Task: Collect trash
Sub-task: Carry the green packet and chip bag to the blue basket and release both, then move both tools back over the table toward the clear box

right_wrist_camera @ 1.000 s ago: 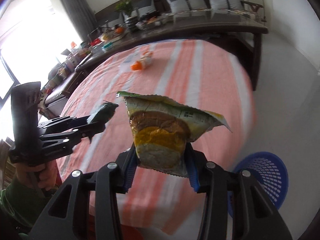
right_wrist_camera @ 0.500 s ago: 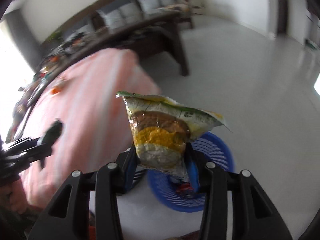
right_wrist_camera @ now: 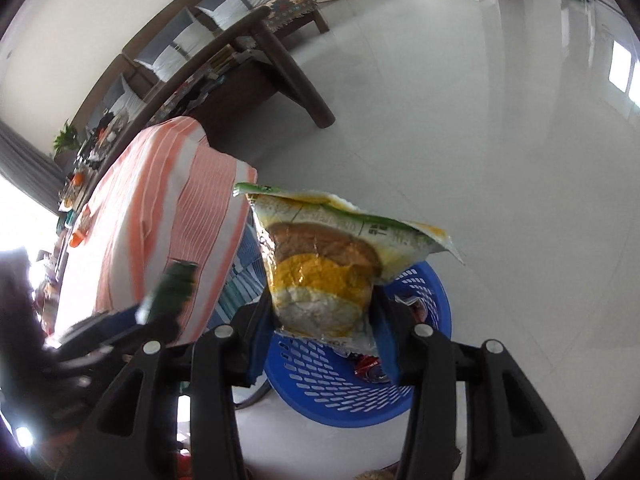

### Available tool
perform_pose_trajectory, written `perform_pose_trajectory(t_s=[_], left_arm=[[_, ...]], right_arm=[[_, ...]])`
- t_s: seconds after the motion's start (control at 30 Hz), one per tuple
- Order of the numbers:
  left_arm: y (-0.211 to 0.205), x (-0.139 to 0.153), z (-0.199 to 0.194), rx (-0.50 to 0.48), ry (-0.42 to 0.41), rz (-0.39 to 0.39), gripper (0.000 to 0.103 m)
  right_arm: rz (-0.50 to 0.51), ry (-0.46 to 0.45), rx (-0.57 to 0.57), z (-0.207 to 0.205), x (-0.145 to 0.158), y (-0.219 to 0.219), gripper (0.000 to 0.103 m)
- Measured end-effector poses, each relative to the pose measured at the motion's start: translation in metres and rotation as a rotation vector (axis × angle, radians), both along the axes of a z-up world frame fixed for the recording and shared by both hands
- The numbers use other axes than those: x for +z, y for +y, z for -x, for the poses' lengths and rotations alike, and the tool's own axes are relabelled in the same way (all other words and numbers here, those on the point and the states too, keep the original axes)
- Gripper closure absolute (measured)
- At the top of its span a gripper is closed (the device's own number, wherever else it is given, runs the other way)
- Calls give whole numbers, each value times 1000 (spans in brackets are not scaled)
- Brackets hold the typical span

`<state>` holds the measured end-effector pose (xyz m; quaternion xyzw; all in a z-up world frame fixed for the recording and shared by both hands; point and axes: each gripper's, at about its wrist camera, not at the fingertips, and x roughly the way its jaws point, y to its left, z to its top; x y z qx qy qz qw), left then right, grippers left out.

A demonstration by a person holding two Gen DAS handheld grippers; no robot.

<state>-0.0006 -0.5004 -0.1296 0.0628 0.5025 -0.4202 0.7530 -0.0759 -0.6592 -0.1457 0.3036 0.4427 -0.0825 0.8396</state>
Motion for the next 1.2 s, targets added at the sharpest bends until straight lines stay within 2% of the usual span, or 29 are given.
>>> perform_pose_trajectory(t_s=[0.03,0.07,0.1,0.2,0.27,0.3,0.4,0.53,0.63,0.73,0.9,0.97,1.1,1.2], left_arm=[[-1,-3,-1,-1,4,5,34],[-7,-8,-3,6,2,2,27],[-11,-10,-4,20,-11,-5,23],[-6,-4,-4,34,-8,-5,20],[6,9,0,44,-34,17,14],[16,19,5,46,-67,28,12],[49,45,21,41,-141,51,7],[119,63,37,68,-224,42,5],[174,63,41,116,-251,-11,5],[236,59,40,199,-279,-60,5],[330,54,21,337,-246,-81,5],[366,54,11,400,-244,-99,5],[423,62,-8,496,-235,-103,5],[451,66,-29,525,-218,-114,5]], right_arm=[[-8,-1,-7,4,-1,-3,51],[-26,-7,-15,3,-3,-6,45],[-35,-11,-24,8,-5,-12,34],[-21,-38,-51,12,1,-20,29],[3,-46,-64,17,5,-20,20],[34,-38,-71,19,7,-18,14],[130,-10,-74,15,10,-10,9],[307,-25,-55,14,25,18,8],[430,-78,-8,14,39,55,8],[486,-110,49,15,43,98,8],[410,-117,231,-8,46,193,7],[390,-139,332,-27,60,242,7],[399,-144,535,-70,78,328,7],[454,-126,636,-109,73,383,7]])
